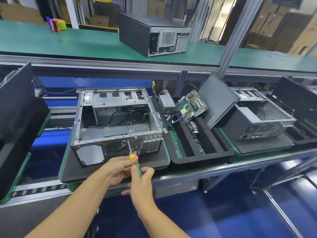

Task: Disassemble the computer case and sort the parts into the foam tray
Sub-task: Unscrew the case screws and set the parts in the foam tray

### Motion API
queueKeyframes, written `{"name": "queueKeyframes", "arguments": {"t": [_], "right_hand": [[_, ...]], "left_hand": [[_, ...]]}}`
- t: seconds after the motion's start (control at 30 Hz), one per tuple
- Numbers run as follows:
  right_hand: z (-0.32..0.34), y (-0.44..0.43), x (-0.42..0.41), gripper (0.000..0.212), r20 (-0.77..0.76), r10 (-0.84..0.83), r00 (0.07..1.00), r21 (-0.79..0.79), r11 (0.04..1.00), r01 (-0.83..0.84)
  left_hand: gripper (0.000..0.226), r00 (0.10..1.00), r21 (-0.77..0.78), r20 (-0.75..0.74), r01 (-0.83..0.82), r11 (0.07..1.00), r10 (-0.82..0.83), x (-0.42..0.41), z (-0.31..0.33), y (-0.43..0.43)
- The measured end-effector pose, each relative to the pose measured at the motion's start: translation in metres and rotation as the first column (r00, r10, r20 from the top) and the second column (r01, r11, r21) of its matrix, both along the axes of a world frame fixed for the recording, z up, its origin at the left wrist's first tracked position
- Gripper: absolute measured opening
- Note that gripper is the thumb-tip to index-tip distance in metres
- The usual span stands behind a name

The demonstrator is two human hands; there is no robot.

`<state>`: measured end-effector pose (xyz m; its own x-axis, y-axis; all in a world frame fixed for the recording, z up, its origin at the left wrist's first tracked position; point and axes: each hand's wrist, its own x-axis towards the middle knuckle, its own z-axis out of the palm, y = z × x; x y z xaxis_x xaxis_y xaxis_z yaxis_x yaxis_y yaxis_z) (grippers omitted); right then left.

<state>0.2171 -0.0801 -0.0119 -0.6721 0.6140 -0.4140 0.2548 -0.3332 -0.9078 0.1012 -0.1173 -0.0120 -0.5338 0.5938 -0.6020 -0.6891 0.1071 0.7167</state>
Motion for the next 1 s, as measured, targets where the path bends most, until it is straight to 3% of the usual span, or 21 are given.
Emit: {"name": "queueKeyframes", "arguments": {"t": [0.07, 0.13, 0.2, 0.33, 0.43, 0.5, 0.57, 0.63, 0.73, 0.8, 0.9, 1.0], "right_hand": [[-0.005, 0.001, -0.002, 0.036, 0.026, -0.042, 0.999, -0.323, 0.945, 0.049], [-0.011, 0.003, -0.003, 0.034, 0.014, -0.097, 0.995, -0.417, 0.904, 0.094], [-0.016, 0.004, -0.004, 0.025, 0.002, -0.143, 0.99, -0.343, 0.93, 0.135], [-0.016, 0.004, -0.002, 0.015, 0.0, -0.143, 0.99, -0.009, 0.99, 0.143], [-0.012, 0.003, -0.002, 0.031, -0.046, -0.107, 0.993, 0.273, 0.955, 0.115], [-0.009, 0.004, -0.003, 0.039, -0.04, -0.061, 0.997, 0.379, 0.923, 0.072], [-0.01, 0.005, -0.002, 0.035, -0.025, -0.022, 0.999, 0.307, 0.951, 0.029], [-0.011, 0.006, 0.0, 0.022, -0.02, -0.035, 0.999, 0.057, 0.998, 0.036], [-0.017, 0.007, -0.002, 0.036, 0.003, -0.064, 0.998, -0.292, 0.954, 0.062], [-0.022, 0.008, -0.002, 0.029, -0.009, -0.062, 0.998, -0.295, 0.954, 0.056], [-0.027, 0.007, 0.002, 0.015, -0.053, -0.05, 0.997, -0.136, 0.99, 0.042], [-0.026, 0.003, 0.004, 0.024, -0.025, -0.009, 1.0, -0.011, 1.0, 0.009]], "left_hand": [[0.018, 1.0, 0.022, 0.008, -0.012, 1.0, 0.012, 0.001, -0.003, -0.004], [0.019, 0.998, 0.063, 0.046, -0.043, 0.997, 0.04, 0.001, -0.007, -0.006], [0.021, 0.998, 0.103, 0.063, -0.038, 0.994, 0.031, 0.0, -0.008, -0.006], [0.028, 0.996, 0.041, 0.001, 0.088, 0.995, -0.088, 0.002, -0.003, -0.005], [0.038, 0.993, 0.03, 0.004, 0.121, 0.992, -0.121, 0.004, -0.001, -0.004], [0.034, 0.996, 0.058, 0.012, 0.092, 0.994, -0.093, 0.003, -0.002, -0.006], [0.034, 0.998, 0.066, 0.017, 0.053, 0.996, -0.054, 0.0, -0.003, -0.009], [0.034, 0.999, 0.089, 0.043, 0.003, 0.996, -0.007, -0.002, -0.005, -0.011], [0.028, 0.998, 0.131, 0.059, -0.01, 0.991, 0.002, 0.001, -0.005, -0.013], [0.027, 0.999, 0.159, 0.051, 0.01, 0.987, -0.018, 0.002, -0.007, -0.015], [0.025, 0.997, 0.098, -0.008, 0.081, 0.992, -0.08, 0.002, -0.007, -0.013], [0.045, 0.996, 0.027, -0.041, 0.086, 0.996, -0.085, 0.003, -0.003, -0.008]]}}
